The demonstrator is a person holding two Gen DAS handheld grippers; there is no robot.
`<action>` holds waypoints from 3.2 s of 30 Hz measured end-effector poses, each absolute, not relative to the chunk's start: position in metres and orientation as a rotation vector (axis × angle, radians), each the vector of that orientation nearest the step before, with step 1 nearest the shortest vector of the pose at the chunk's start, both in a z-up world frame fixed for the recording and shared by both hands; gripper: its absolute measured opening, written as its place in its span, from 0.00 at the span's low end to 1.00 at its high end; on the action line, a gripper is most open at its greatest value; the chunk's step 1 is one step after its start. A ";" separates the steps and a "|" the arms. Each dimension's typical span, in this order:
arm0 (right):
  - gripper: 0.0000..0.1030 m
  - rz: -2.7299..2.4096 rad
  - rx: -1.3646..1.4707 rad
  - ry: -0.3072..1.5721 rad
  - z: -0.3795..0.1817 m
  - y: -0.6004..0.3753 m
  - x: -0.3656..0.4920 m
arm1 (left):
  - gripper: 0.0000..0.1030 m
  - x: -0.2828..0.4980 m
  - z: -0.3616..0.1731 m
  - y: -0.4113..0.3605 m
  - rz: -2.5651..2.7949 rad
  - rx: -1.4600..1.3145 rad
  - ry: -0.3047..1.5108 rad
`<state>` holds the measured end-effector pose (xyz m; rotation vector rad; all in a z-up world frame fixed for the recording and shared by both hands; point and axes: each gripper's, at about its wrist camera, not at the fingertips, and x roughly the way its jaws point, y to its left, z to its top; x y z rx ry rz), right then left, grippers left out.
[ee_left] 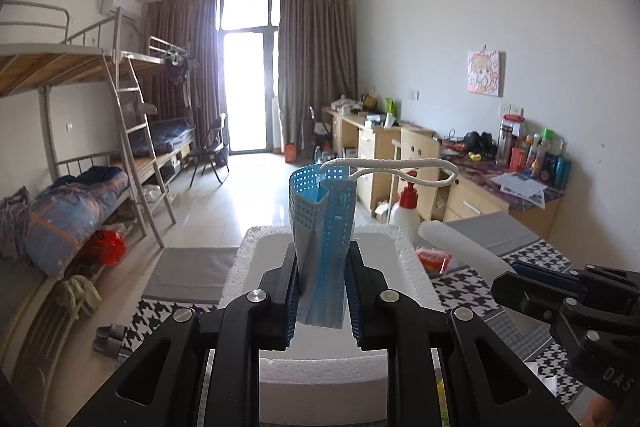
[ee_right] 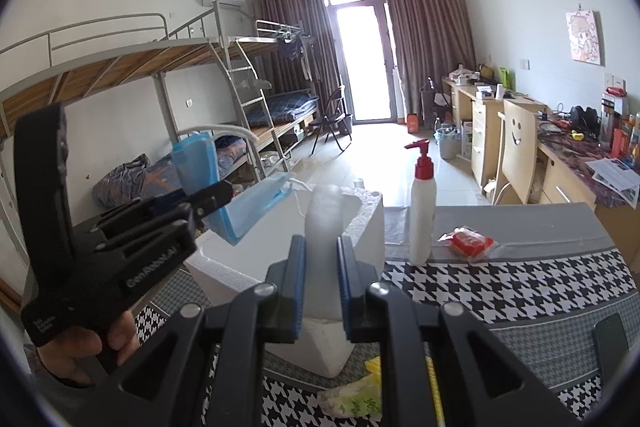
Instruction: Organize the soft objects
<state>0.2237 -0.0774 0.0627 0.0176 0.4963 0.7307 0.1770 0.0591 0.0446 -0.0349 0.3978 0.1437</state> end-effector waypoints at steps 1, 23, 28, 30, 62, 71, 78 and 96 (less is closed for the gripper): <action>0.18 0.730 0.014 0.500 0.062 -0.075 0.224 | 0.22 0.179 0.043 0.061 0.145 -0.038 0.408; 0.18 0.742 -0.009 0.520 0.064 -0.057 0.231 | 0.99 0.163 0.045 0.086 0.196 -0.052 0.349; 0.18 0.743 -0.019 0.522 0.064 -0.051 0.234 | 0.99 0.156 0.046 0.091 0.213 -0.056 0.333; 0.18 0.743 -0.023 0.523 0.064 -0.048 0.235 | 0.99 0.154 0.047 0.093 0.224 -0.056 0.334; 0.18 0.733 -0.118 0.623 0.039 0.014 0.267 | 0.99 0.130 0.033 0.130 0.324 -0.079 0.350; 0.44 0.735 -0.088 0.655 0.032 0.015 0.273 | 0.99 0.129 0.033 0.129 0.328 -0.082 0.346; 0.72 0.733 -0.064 0.623 0.038 0.008 0.263 | 0.99 0.128 0.033 0.127 0.326 -0.083 0.351; 0.74 0.706 -0.055 0.545 0.059 -0.026 0.237 | 0.99 0.120 0.044 0.107 0.280 -0.076 0.338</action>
